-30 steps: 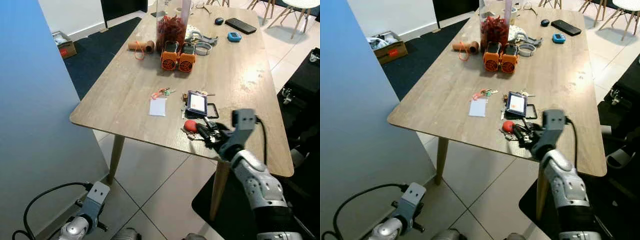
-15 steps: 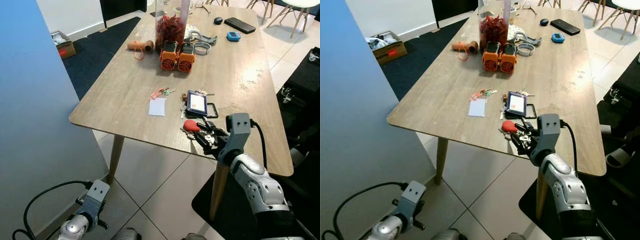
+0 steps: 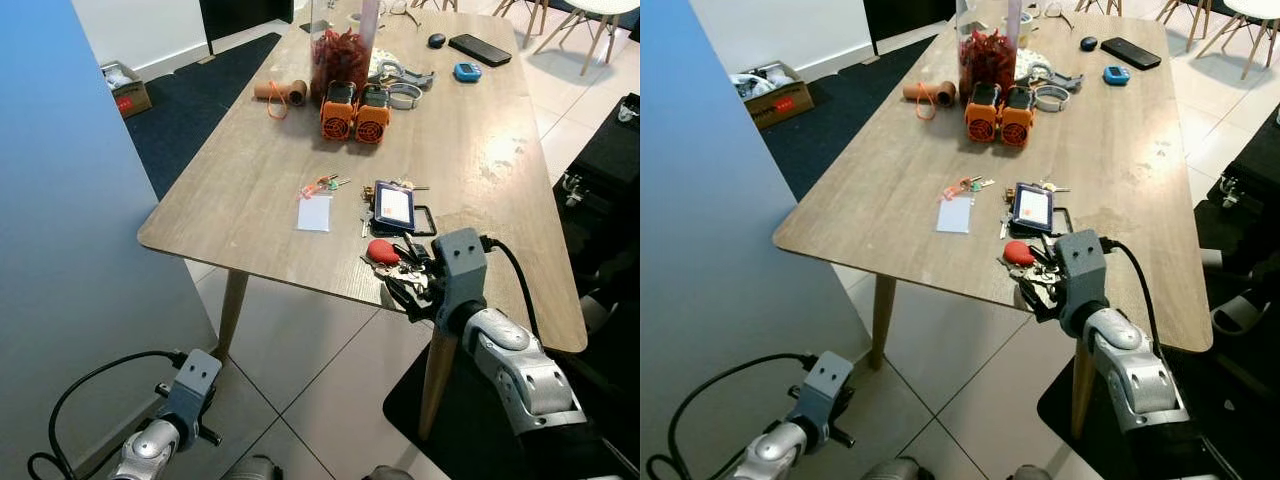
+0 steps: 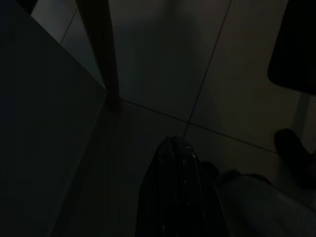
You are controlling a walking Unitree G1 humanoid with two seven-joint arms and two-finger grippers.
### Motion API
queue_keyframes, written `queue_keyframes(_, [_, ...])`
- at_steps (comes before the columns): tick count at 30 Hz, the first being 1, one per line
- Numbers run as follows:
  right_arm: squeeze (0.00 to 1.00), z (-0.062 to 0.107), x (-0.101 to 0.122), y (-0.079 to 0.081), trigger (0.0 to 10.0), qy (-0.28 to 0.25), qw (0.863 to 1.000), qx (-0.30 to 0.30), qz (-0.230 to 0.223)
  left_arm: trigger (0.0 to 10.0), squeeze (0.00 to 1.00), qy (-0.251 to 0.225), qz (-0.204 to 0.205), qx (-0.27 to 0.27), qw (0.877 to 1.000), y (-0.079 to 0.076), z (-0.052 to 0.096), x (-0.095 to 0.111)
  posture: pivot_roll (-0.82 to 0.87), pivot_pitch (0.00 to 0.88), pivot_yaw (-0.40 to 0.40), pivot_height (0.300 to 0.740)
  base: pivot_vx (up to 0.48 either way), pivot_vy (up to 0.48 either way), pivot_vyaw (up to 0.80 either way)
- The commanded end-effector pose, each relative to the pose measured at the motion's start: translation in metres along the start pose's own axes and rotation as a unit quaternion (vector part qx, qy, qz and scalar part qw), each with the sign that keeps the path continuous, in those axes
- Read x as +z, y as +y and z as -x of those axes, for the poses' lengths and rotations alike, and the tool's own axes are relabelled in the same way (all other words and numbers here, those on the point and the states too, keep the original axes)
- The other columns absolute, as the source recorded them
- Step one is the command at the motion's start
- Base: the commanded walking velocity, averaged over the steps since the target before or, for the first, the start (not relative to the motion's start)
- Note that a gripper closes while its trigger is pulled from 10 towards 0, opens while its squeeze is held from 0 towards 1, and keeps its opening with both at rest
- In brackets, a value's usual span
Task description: Hang keys on a hook
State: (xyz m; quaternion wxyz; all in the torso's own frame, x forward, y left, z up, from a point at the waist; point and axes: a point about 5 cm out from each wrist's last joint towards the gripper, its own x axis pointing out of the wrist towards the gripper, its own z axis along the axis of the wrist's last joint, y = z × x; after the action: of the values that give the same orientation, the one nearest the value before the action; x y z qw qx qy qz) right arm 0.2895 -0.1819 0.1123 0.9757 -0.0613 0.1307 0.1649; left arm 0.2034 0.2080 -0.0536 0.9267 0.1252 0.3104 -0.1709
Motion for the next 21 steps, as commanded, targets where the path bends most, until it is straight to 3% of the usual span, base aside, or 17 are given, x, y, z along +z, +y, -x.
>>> queue_keyframes(1, [0.00,0.0027,-0.0059,0.0020,3.7,0.010,1.000,0.004,0.003,10.0,0.00,-0.008,0.006,-0.007,1.000,-0.0058,-0.0003,0.0000,0.04,0.114,0.006,0.740,0.000,0.000,0.00])
queue_keyframes(2, [0.00,0.0027,-0.0059,0.0020,3.7,0.010,1.000,0.004,0.003,10.0,0.00,-0.008,0.006,-0.007,1.000,-0.0058,-0.0003,0.0000,0.04,0.114,0.006,0.740,0.000,0.000,0.00])
queue_keyframes(3, [0.00,0.0032,-0.0065,0.0018,0.0,0.011,1.000,0.003,0.001,10.0,0.00,-0.014,0.005,-0.009,1.000,-0.0067,-0.0010,0.0021,0.04,0.115,0.007,0.740,0.000,0.000,0.00])
queue_keyframes(21, [0.00,0.0035,-0.0079,-0.0026,0.2,0.016,1.000,-0.012,0.004,10.0,0.00,-0.022,-0.003,-0.014,1.000,-0.0066,-0.0003,0.0047,0.05,0.110,0.008,0.740,0.000,0.000,0.00])
